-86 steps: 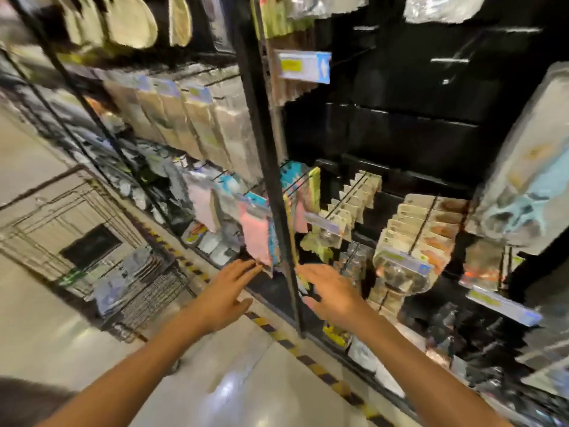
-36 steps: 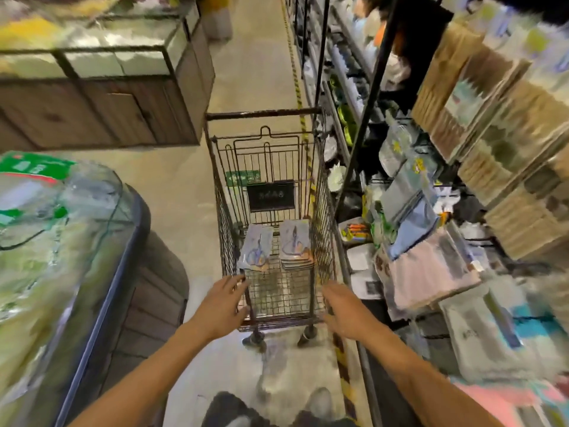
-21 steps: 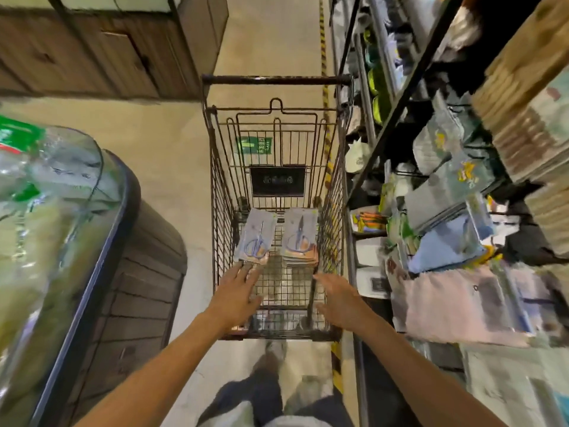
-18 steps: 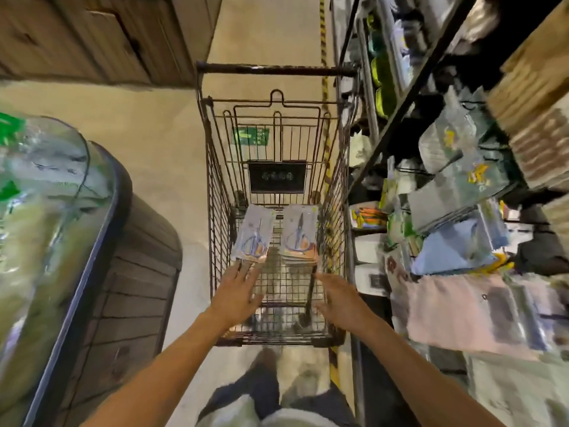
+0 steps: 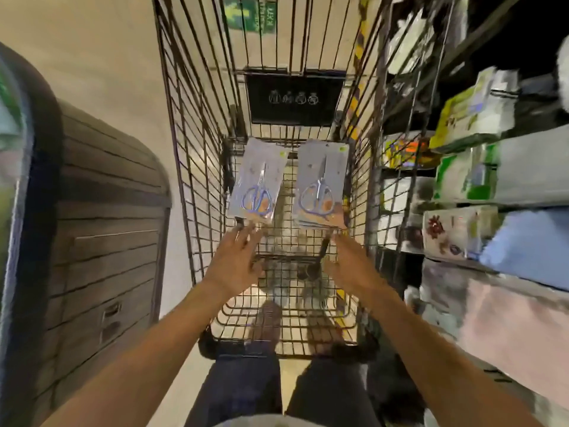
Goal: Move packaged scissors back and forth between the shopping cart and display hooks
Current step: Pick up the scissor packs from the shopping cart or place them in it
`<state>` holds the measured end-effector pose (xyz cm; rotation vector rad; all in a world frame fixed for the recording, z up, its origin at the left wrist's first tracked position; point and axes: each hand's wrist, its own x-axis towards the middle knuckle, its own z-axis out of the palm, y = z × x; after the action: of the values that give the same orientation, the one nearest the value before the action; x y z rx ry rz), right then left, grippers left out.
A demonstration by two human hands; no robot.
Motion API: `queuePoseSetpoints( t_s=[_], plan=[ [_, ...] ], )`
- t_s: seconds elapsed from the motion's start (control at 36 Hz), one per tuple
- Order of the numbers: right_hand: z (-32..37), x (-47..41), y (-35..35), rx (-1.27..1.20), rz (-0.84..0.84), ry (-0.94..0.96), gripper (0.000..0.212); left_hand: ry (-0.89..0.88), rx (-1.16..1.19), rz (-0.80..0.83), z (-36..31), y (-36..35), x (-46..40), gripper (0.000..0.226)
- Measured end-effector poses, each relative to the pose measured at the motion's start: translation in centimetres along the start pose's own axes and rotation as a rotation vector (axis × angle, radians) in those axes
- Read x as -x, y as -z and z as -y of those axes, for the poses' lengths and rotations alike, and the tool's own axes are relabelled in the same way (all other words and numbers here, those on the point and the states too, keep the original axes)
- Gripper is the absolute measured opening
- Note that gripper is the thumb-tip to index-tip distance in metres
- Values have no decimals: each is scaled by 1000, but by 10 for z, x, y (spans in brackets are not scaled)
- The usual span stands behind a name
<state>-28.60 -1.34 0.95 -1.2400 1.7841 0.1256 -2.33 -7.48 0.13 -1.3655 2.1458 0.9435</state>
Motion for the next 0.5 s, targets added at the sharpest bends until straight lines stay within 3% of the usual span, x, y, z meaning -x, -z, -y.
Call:
queuePoseSetpoints(
  t_s=[0.11, 0.25, 0.33, 0.42, 0.5],
  plan=[
    [-9, -45, -22, -271, -98, -106, 74, 27, 27, 0, 17, -22, -36, 81],
    [-14, -97, -32, -476, -327, -69, 50, 46, 43, -20, 20, -37, -71, 71],
    [-17, -121, -38, -455, -463, -107, 38, 43, 77, -44, 16, -41, -83, 67],
    [-18, -145, -40, -481, -536, -148, 44, 32, 125, -24, 13, -42, -89, 68],
    [-20, -170, -37, -507, -496, -303, 64, 12, 156, -22, 18, -45, -94, 68]
  ],
)
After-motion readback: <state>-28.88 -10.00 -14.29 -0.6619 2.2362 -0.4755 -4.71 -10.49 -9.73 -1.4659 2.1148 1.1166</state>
